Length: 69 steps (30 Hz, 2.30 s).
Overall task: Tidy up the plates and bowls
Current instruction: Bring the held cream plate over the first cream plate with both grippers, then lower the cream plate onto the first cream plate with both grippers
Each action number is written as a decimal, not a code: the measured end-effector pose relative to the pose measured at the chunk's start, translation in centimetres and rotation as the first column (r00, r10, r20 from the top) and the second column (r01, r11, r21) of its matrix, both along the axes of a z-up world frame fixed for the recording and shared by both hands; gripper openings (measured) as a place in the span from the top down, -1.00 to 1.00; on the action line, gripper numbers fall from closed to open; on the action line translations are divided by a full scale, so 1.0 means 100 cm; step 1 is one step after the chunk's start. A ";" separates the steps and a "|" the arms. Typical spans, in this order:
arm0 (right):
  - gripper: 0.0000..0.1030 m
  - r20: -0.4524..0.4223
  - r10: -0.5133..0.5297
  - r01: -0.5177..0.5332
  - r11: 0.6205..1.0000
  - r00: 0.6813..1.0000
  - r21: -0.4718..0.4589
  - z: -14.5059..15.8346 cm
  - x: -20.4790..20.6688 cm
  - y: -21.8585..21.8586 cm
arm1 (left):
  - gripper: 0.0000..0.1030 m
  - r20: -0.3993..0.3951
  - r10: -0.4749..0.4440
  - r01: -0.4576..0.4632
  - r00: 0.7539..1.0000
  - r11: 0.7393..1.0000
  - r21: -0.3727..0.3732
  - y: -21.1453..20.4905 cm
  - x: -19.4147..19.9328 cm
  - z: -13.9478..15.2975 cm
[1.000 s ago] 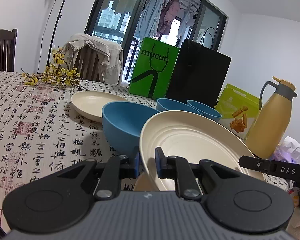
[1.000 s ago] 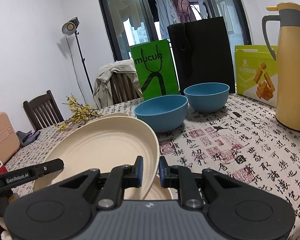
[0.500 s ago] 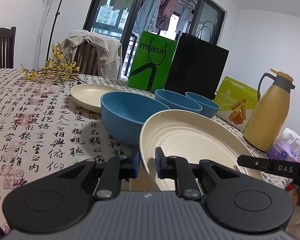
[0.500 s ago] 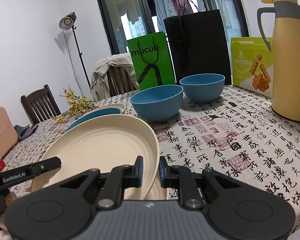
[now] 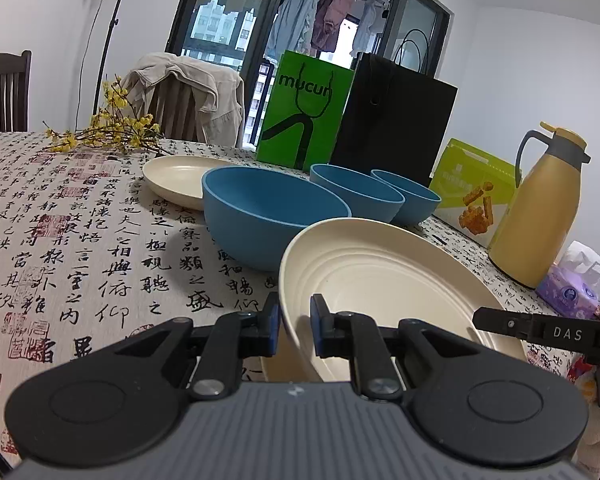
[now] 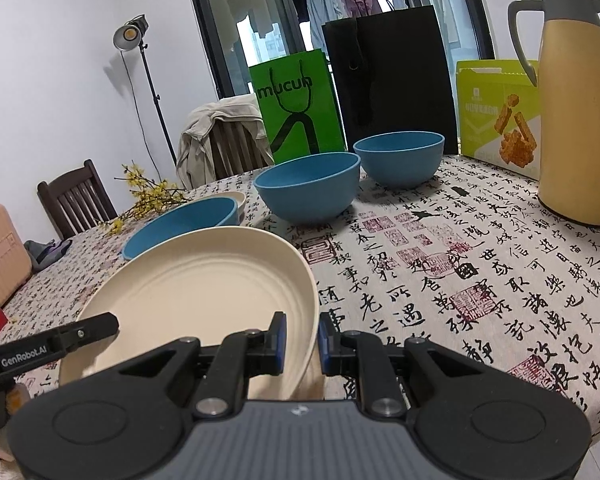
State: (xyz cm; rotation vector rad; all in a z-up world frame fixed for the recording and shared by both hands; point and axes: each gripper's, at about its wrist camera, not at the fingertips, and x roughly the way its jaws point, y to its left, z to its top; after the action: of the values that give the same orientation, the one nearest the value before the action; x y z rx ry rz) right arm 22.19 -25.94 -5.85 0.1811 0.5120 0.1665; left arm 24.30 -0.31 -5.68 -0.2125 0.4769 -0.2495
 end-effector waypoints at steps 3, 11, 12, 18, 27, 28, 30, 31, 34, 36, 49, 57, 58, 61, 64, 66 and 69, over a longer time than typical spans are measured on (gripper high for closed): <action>0.69 -0.003 -0.002 0.002 1.000 1.000 -0.010 -0.001 0.000 0.000 | 0.70 -0.004 -0.006 0.006 1.000 1.000 0.006 -0.001 0.000 -0.001; 0.69 -0.010 -0.013 0.012 0.998 1.000 -0.065 -0.008 -0.001 0.006 | 0.70 -0.039 -0.003 0.004 0.999 1.000 0.021 -0.003 0.000 -0.010; 0.69 -0.007 -0.013 0.013 0.997 1.000 -0.078 -0.009 -0.001 0.008 | 0.70 -0.043 -0.003 0.004 0.999 1.000 0.021 -0.003 0.000 -0.011; 0.69 0.018 -0.018 0.020 0.990 1.000 -0.142 -0.012 -0.004 0.015 | 0.70 -0.021 -0.003 0.005 1.000 0.999 0.051 -0.006 -0.005 -0.011; 0.66 0.000 -0.019 0.019 0.987 1.000 -0.157 -0.019 -0.002 0.017 | 0.70 0.005 0.007 -0.008 1.000 0.988 0.152 -0.018 -0.008 -0.010; 0.66 0.000 -0.019 0.019 0.987 1.000 -0.159 -0.020 -0.002 0.018 | 0.69 0.006 0.008 -0.009 1.000 0.987 0.160 -0.020 -0.008 -0.009; 0.65 0.004 -0.019 0.019 0.986 1.000 -0.167 -0.021 -0.003 0.019 | 0.69 0.010 0.013 -0.014 1.000 0.983 0.182 -0.022 -0.008 -0.009; 0.65 0.007 -0.019 0.020 0.985 1.000 -0.170 -0.021 -0.003 0.020 | 0.69 0.011 0.013 -0.015 1.000 0.981 0.192 -0.023 -0.008 -0.009; 0.65 0.008 -0.018 0.020 0.985 1.000 -0.170 -0.023 -0.002 0.019 | 0.68 0.018 0.016 -0.020 1.000 0.975 0.220 -0.028 -0.007 -0.009; 0.65 0.011 -0.017 0.019 0.985 1.000 -0.172 -0.023 -0.002 0.020 | 0.68 0.021 0.017 -0.021 1.000 0.974 0.227 -0.028 -0.007 -0.010; 0.64 0.040 -0.009 0.017 0.978 0.999 -0.208 -0.027 -0.006 0.023 | 0.65 0.033 0.021 -0.031 0.999 0.940 0.339 -0.041 -0.006 -0.012; 0.65 0.044 -0.006 0.015 0.976 0.999 -0.217 -0.030 -0.008 0.024 | 0.64 -0.023 0.029 -0.020 0.999 0.944 0.329 -0.037 0.002 -0.016; 0.65 0.045 -0.005 0.015 0.976 0.999 -0.215 -0.030 -0.008 0.024 | 0.64 -0.026 0.029 -0.019 0.999 0.947 0.321 -0.036 0.003 -0.017; 0.65 0.047 -0.001 0.011 0.977 0.999 -0.215 -0.030 -0.008 0.023 | 0.64 -0.031 0.025 -0.014 0.999 0.950 0.311 -0.034 0.003 -0.017; 0.65 0.048 0.000 0.010 0.975 0.999 -0.221 -0.030 -0.008 0.024 | 0.64 -0.030 0.026 -0.015 0.999 0.949 0.315 -0.035 0.003 -0.017; 0.65 0.045 0.001 0.008 0.976 0.999 -0.219 -0.030 -0.008 0.023 | 0.63 -0.029 0.026 -0.015 0.999 0.948 0.316 -0.035 0.003 -0.017; 0.65 0.028 0.006 -0.001 0.983 1.000 -0.186 -0.028 -0.006 0.019 | 0.63 -0.028 0.026 -0.016 0.999 0.947 0.322 -0.036 0.003 -0.017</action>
State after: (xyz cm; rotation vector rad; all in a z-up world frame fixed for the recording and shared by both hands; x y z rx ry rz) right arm 21.55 -24.05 -8.62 -0.0042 0.4968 0.1236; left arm 24.60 -3.89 -7.43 0.0980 0.5395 -0.1444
